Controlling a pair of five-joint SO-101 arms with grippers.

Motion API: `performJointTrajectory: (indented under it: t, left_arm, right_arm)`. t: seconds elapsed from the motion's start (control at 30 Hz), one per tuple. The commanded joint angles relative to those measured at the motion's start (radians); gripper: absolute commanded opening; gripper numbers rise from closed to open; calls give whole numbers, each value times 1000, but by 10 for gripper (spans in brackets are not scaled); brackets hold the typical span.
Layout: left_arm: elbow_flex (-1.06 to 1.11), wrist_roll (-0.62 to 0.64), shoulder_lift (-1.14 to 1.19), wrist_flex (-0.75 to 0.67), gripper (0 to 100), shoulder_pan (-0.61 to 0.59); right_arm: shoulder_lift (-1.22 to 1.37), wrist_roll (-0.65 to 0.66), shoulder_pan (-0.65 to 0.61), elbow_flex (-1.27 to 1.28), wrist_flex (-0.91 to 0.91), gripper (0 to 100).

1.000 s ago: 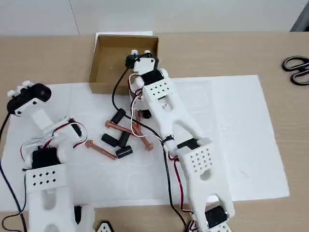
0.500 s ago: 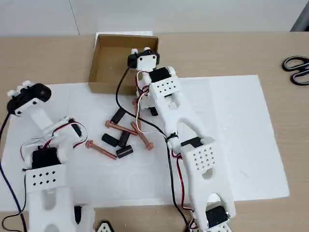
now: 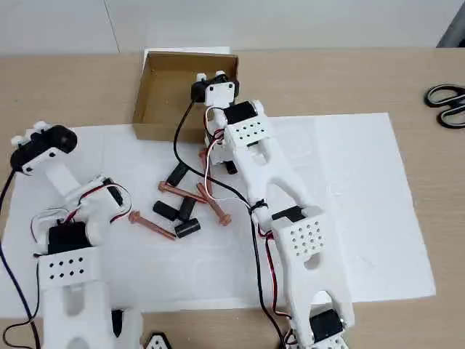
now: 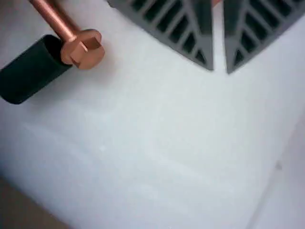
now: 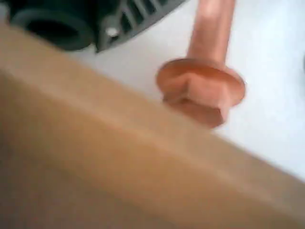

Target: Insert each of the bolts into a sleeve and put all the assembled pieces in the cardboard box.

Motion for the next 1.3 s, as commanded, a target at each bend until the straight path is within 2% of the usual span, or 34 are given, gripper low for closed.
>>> performJointTrajectory:
  t: [0.0,0.43,0.63,0.9,1.27]
  left_arm:
    - [-2,5,-3,-15,7,2]
    - [-2,2,-3,48,7,3]
    - [-2,2,-3,49,7,3]
    - [-4,2,-3,49,7,3]
    - [-10,-25,-3,84,7,3]
  right_arm:
    - [1,11,-19,-31,-28,3]
    - [-15,11,-110,-31,73,3]
    - [-147,11,-136,-31,91,3]
    - [-254,9,-147,-31,271,3]
    - [-377,11,-147,-31,317,3]
